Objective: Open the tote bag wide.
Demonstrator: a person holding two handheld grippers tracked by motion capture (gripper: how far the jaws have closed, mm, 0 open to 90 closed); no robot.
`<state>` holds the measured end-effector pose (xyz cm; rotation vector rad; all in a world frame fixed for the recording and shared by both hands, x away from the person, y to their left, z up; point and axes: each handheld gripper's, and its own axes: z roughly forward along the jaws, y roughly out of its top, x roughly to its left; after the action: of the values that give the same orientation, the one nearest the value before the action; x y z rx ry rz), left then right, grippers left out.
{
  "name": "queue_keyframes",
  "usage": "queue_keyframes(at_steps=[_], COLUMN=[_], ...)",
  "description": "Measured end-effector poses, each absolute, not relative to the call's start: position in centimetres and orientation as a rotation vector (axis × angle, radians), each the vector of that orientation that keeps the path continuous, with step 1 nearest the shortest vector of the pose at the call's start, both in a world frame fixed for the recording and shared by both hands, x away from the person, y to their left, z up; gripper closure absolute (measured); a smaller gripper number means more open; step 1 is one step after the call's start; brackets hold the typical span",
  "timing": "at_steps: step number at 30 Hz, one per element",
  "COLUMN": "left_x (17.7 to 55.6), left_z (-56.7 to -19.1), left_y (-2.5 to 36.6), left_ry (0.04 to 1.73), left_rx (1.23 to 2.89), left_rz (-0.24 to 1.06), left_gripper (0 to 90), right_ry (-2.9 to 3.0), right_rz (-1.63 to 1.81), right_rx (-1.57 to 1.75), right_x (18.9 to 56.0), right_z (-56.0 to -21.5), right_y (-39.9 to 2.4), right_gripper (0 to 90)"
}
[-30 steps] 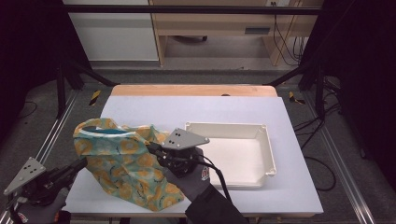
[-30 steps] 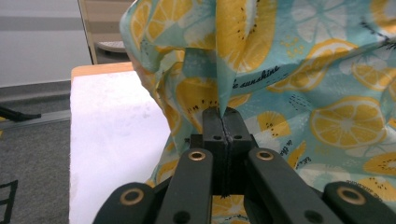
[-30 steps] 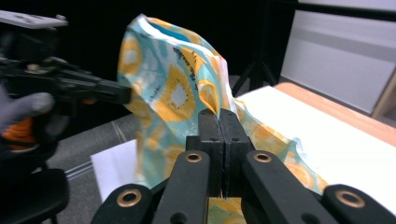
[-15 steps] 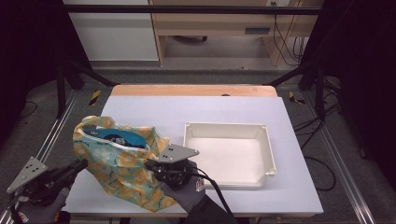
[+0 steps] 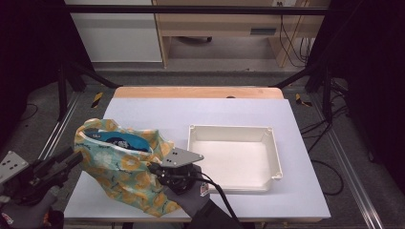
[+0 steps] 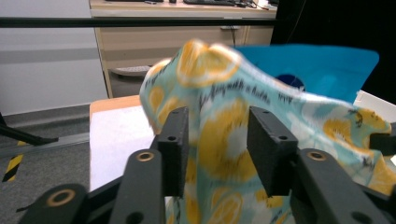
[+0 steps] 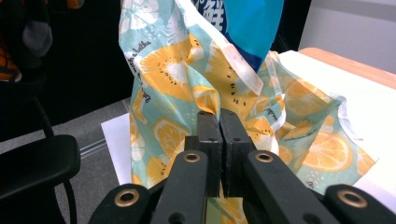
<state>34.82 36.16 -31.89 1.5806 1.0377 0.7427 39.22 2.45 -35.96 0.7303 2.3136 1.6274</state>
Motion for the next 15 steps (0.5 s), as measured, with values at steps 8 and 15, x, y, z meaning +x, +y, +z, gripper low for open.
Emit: queue_keyframes(at_steps=[8,15], left_x=[35.5,34.5], left_z=[-32.3,-33.7], left_y=[36.0,37.8], left_ry=[1.097,1.154], left_rx=[1.629,1.620], left_rz=[0.782,0.781], left_gripper=[88.0,90.0], right_ry=[2.306,2.312], right_rz=[1.640,1.634], right_rx=[0.733,0.674], right_x=[39.4,39.1], right_z=[-35.9,-35.1], right_y=[2.6,4.5], right_gripper=[89.1,88.8])
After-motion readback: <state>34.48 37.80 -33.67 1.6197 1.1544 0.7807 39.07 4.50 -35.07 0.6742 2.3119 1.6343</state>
